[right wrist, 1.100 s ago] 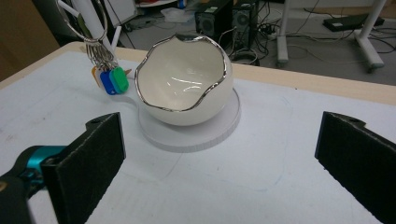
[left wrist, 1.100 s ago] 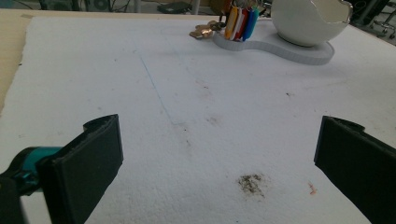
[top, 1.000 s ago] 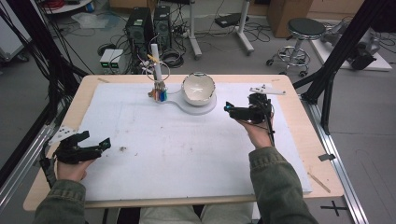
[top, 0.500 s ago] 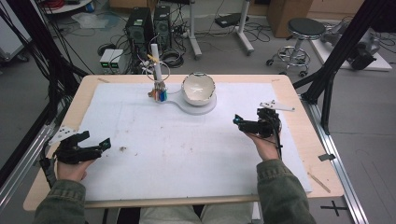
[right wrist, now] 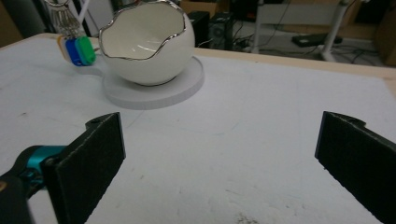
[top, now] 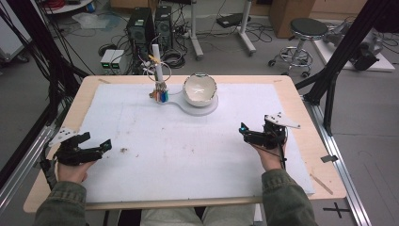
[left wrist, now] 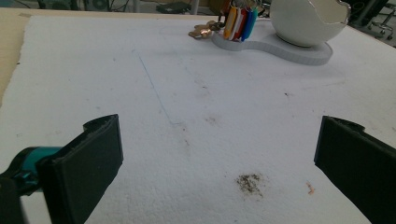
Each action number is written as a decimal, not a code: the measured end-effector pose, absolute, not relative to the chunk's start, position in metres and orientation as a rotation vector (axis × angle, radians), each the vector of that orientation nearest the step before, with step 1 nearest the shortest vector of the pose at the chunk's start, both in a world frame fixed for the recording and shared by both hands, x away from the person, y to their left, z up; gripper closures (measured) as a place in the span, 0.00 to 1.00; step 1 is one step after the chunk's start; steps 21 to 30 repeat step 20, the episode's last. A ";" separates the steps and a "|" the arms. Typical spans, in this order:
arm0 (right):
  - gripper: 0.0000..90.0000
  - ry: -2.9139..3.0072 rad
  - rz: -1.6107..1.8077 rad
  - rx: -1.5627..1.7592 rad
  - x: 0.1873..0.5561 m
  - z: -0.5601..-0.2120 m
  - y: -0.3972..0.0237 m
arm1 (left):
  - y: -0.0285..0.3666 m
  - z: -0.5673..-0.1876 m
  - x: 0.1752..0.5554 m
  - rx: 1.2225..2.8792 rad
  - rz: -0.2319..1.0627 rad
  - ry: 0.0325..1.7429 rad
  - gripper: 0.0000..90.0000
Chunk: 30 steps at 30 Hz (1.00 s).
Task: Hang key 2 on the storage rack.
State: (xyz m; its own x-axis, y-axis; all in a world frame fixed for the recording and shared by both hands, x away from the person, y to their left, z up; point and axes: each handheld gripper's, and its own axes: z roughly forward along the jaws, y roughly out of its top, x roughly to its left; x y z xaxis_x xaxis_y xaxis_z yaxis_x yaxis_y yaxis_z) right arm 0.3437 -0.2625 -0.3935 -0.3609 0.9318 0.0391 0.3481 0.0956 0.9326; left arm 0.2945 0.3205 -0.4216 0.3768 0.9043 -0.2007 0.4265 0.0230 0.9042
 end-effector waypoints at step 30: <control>0.01 1.688 1.288 1.220 0.330 -0.404 -0.269 | 0.322 -0.421 0.290 1.544 0.621 1.228 0.02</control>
